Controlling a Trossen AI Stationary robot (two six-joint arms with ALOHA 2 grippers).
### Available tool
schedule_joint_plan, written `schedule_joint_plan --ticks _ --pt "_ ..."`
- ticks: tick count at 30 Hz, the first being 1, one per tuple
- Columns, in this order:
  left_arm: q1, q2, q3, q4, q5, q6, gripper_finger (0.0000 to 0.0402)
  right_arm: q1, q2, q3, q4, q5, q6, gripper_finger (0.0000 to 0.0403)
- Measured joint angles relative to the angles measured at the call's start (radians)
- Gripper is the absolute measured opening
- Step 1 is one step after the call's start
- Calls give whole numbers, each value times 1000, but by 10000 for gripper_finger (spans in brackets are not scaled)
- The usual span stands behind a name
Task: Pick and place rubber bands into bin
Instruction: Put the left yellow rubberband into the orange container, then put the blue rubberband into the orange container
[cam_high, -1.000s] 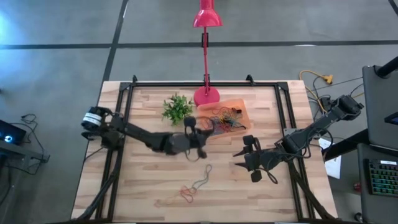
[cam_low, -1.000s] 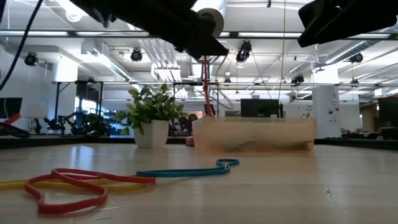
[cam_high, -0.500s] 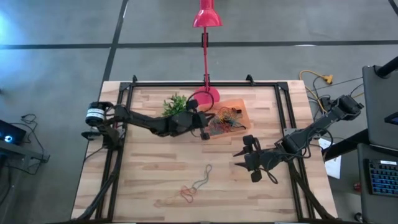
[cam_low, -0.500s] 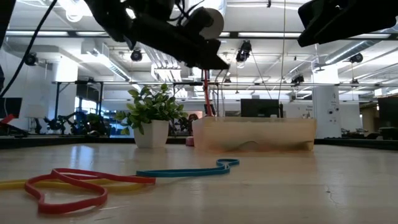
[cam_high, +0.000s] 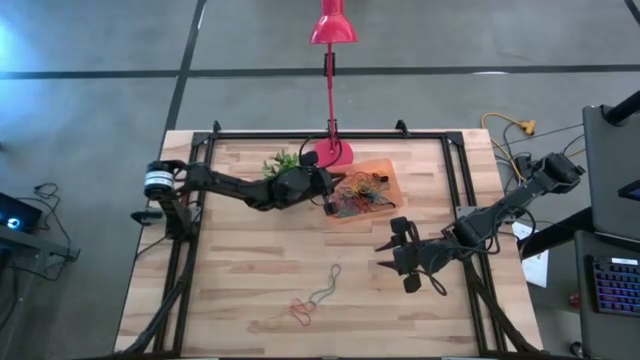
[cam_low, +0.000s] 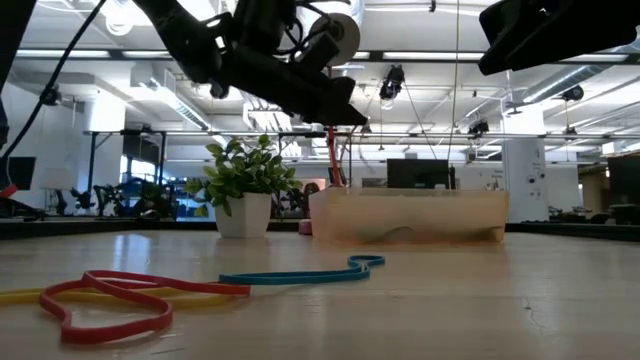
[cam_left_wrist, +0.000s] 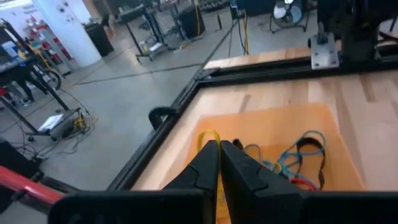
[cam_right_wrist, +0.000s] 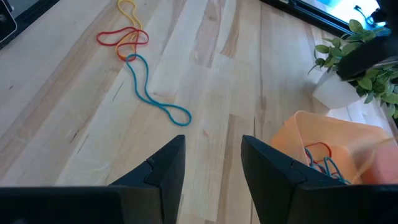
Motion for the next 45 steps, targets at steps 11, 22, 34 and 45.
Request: schedule_joint_plan --ticks 11,22,34,45 --pt "4 51 1 21 56 -14 48 0 0 0 1 2 0 144" --pt "-3 34 0 3 52 -53 139 -1 -1 -14 8 8 0 144" --pt "-141 -228 -10 -555 139 -230 141 -22 48 -215 471 -7 -34 144" --pt "-353 -324 -43 -763 266 -340 141 -80 343 -114 651 -208 -80 144"
